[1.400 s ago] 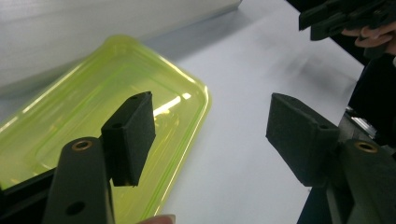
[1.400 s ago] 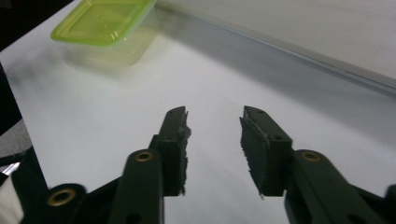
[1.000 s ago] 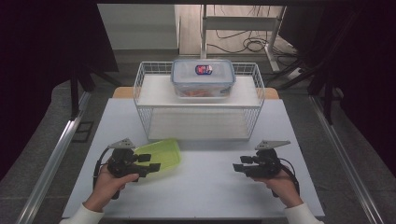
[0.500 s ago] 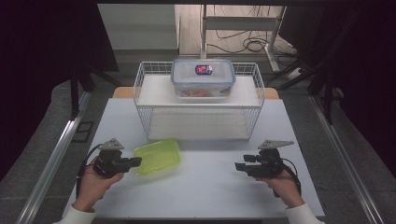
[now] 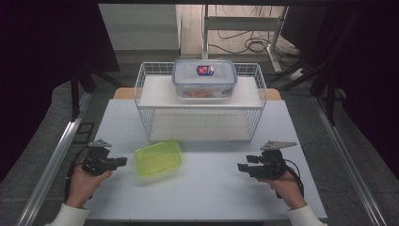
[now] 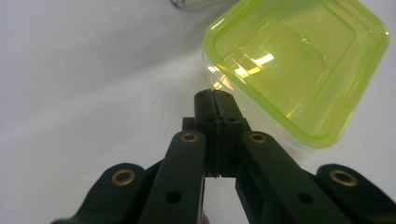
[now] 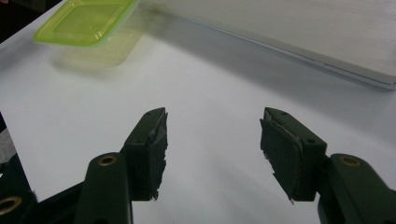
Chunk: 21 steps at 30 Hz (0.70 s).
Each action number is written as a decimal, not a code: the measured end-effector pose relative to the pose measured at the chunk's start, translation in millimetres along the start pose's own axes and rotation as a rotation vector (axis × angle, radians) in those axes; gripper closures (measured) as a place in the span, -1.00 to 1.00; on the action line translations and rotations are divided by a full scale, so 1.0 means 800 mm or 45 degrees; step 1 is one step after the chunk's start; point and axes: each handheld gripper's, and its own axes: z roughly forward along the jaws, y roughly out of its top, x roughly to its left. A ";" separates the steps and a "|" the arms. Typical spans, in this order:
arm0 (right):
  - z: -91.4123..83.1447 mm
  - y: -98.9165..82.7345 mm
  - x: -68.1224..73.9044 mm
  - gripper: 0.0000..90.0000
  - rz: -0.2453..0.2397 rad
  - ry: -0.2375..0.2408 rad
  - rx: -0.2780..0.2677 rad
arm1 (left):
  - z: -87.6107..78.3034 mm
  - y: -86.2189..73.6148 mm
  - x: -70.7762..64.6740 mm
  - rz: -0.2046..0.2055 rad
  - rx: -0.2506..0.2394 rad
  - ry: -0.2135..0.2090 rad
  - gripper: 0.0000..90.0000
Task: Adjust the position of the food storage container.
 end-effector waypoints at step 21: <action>0.003 -0.002 -0.004 -0.10 0.008 -0.013 0.013 | 0.039 0.016 0.009 -0.059 0.060 -0.031 1.00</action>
